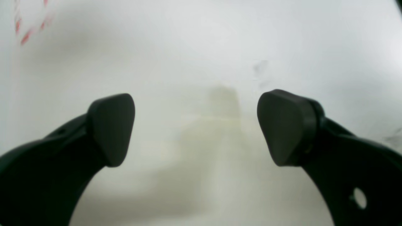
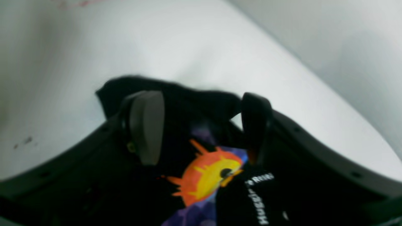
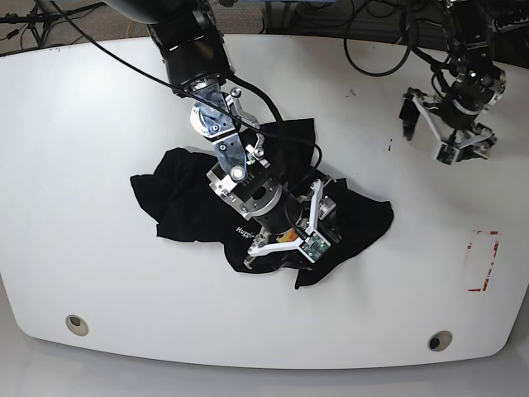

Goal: Fold the T-shirt properly
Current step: 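Release with the left gripper and reposition the right gripper over the shirt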

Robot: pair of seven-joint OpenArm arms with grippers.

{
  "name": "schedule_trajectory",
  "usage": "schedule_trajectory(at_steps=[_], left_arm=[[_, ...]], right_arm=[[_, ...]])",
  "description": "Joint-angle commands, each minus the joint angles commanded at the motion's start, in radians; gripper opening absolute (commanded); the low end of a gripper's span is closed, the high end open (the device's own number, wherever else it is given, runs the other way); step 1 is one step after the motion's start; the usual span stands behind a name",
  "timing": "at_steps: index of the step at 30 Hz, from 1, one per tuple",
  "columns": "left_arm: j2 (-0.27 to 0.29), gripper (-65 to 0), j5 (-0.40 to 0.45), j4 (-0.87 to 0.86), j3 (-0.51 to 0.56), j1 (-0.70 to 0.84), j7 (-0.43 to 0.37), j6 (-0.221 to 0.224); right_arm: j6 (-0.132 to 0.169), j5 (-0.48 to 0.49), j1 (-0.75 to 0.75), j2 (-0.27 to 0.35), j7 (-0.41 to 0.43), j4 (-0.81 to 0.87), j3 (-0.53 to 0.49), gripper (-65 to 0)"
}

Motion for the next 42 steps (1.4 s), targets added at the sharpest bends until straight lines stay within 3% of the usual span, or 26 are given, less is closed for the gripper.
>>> schedule_trajectory(at_steps=[11, 17, 22, 42], left_arm=[[-0.046, -2.5, 0.005, -0.002, -0.121, -0.003, 0.0, 0.0], [-0.044, -2.5, 0.005, -0.002, -0.158, -0.002, 0.0, 0.0], [-0.043, -2.5, 0.0, 0.002, -0.16, 0.002, 0.0, 0.0], [-0.037, -2.5, 0.0, 0.003, -0.153, 0.002, 0.0, 0.0]], right_arm=[[0.002, 0.0, 0.1, -0.009, 0.091, -0.242, -0.19, -27.1], [0.002, 0.002, 0.15, -0.028, 0.135, -0.351, -0.293, -27.1], [0.002, -0.002, 0.189, -0.058, 0.172, -0.443, -0.308, -27.1], [-0.008, 0.002, 0.255, -0.058, 0.336, -0.73, -0.393, -27.1]])
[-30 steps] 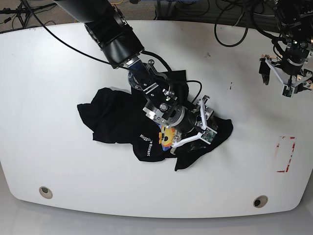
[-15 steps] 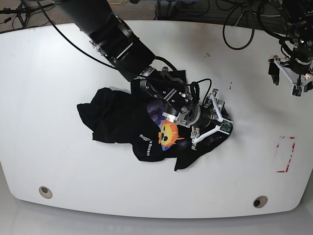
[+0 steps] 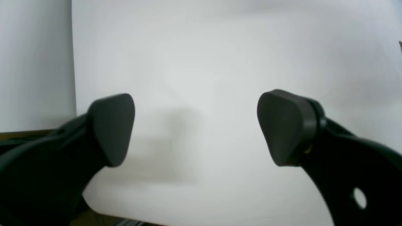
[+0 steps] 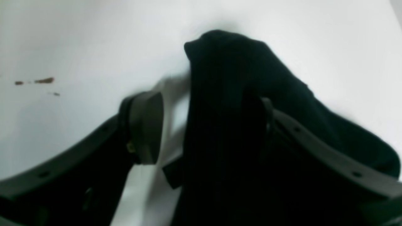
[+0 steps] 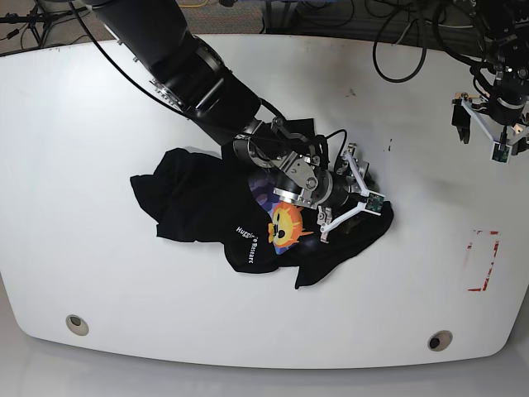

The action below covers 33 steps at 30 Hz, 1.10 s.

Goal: Fold the T-shirt properly
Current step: 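Release with the left gripper and reposition the right gripper over the shirt, then grasp the black T-shirt near the print with the right gripper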

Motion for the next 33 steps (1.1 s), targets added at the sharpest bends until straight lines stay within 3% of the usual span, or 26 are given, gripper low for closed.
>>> schedule_trajectory(at_steps=[13, 17, 19, 21, 27, 30, 33], left_arm=[[0.0, -2.5, -0.002, 0.0, 0.0, 0.002, 0.0, 0.0], [0.0, -2.5, -0.002, 0.0, 0.002, 0.002, 0.0, 0.0], [0.0, -2.5, -0.002, 0.0, 0.002, 0.002, 0.0, 0.0], [0.0, -2.5, -0.002, 0.0, 0.002, 0.0, 0.0, 0.0], [0.0, -2.5, -0.002, 0.0, 0.005, -0.005, 0.0, 0.0], [0.0, -2.5, -0.002, 0.0, 0.049, -0.006, 0.0, 0.0], [0.0, -2.5, -0.003, 0.002, 0.104, -0.006, 0.0, 0.0]], right_arm=[[-0.002, -0.002, 0.023, 0.0, 0.026, -0.058, 0.066, -29.3], [-0.002, -0.003, 0.025, 0.0, 0.026, -0.058, 0.069, -43.1], [-0.002, -0.003, 0.025, 0.0, 0.026, -0.058, 0.069, -56.9], [-0.002, -0.002, 0.025, 0.0, 0.026, -0.057, 0.069, -65.0], [-0.006, -0.002, 0.006, 0.0, 0.006, 0.018, 0.071, -65.0], [-0.04, -0.008, -0.012, 0.012, -0.048, 0.11, 0.095, -65.0], [-0.046, -0.006, -0.031, 0.034, -0.094, 0.224, 0.149, -65.0]])
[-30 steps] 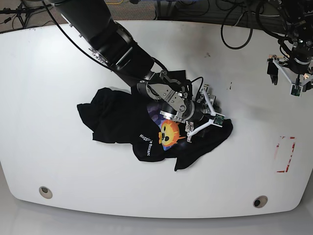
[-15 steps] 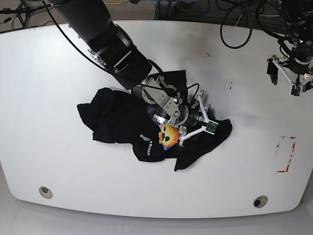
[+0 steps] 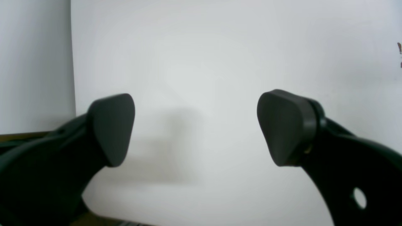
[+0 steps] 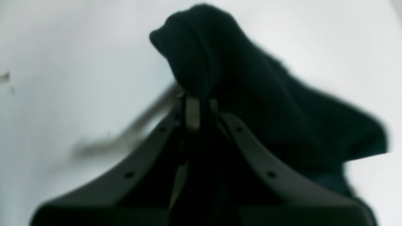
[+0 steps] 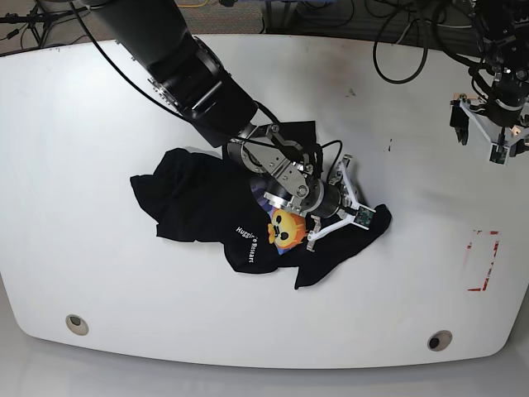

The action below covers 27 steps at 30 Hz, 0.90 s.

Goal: Fold the T-shirt properly
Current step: 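Grasp the black T-shirt near the print with the right gripper, then lift the shirt with the right gripper and pull it toward the robot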

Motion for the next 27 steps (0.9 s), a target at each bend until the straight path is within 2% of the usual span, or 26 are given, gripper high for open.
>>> schedule_trajectory(at_steps=[4, 9, 11, 16, 21, 24, 27], left_arm=[[0.015, -2.5, 0.0, 0.0, 0.071, -0.009, 0.0, 0.0], [0.078, -2.5, 0.0, -0.002, 0.147, -0.046, 0.0, 0.0], [0.103, -2.5, 0.0, -0.003, 0.175, -0.064, 0.0, 0.0], [0.147, -2.5, 0.0, -0.008, 0.232, -0.104, 0.0, 0.0], [0.183, -2.5, 0.0, -0.008, 0.272, -0.123, 0.0, 0.0], [0.186, -2.5, 0.0, -0.009, 0.308, -0.127, 0.0, 0.0], [0.187, -2.5, 0.002, -0.009, 0.334, -0.129, 0.0, 0.0]], right_arm=[[-0.002, -0.003, -0.026, 0.028, -0.031, 0.13, 0.072, -65.0], [0.011, -0.003, -0.031, 0.051, -0.086, 0.305, 0.187, -65.0], [0.025, -0.003, -0.031, 0.072, -0.101, 0.365, 0.193, -65.0], [0.031, -0.003, -0.021, 0.091, -0.146, 0.488, 0.198, -65.0], [0.025, -0.003, -0.006, 0.153, -0.155, 0.647, 0.199, -65.0], [0.025, -0.003, 0.012, 0.186, -0.164, 0.735, 0.242, -65.0], [0.034, -0.003, 0.041, 0.189, -0.216, 0.801, 0.315, -65.0]])
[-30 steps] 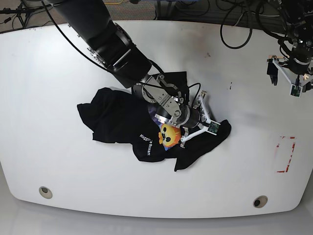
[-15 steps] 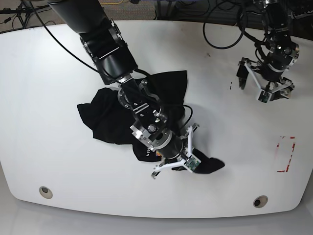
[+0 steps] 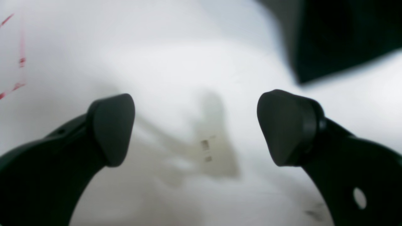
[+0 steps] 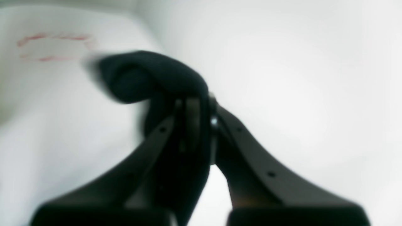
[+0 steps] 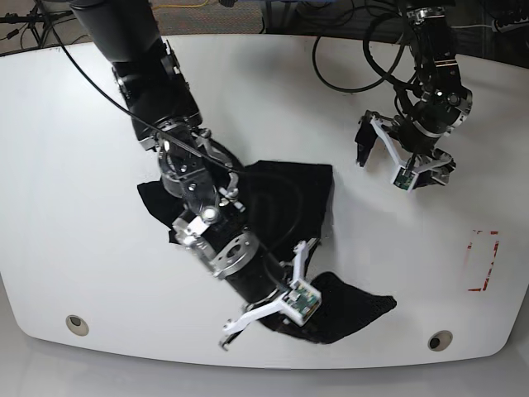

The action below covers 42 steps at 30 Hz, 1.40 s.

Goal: Fold the T-shirt properly
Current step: 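Lift the shirt with the right gripper and pull it toward the robot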

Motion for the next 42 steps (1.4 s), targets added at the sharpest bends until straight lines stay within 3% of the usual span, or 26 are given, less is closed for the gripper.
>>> schedule_trajectory(at_steps=[4, 8, 15, 19, 25, 42], left_arm=[[0.002, -2.5, 0.0, 0.0, 0.006, 0.0, 0.0, 0.0], [0.003, -2.5, 0.0, -0.002, 0.006, 0.0, 0.0, 0.0], [0.031, -2.5, 0.0, -0.032, 0.006, -0.006, 0.0, 0.0], [0.032, -2.5, 0.0, -0.064, 0.006, -0.009, -0.008, 0.0], [0.068, -2.5, 0.002, -0.1, 0.02, -0.017, -0.095, 0.0], [0.072, -2.5, 0.003, -0.12, 0.103, -0.101, -0.1, 0.006]], right_arm=[[0.017, 0.0, 0.064, 0.006, -0.051, 0.049, 0.064, -65.0], [0.064, 0.0, 0.15, 0.006, -0.091, 0.06, 0.129, -65.0], [0.123, 0.0, 0.296, 0.008, -0.132, 0.054, 0.184, -65.0], [0.126, 0.0, 0.365, 0.008, -0.176, 0.057, 0.181, -65.0], [0.127, 0.0, 0.482, 0.006, -0.226, 0.058, 0.181, -65.0], [0.127, 0.002, 0.661, -0.002, -0.233, 0.06, 0.178, -65.0]])
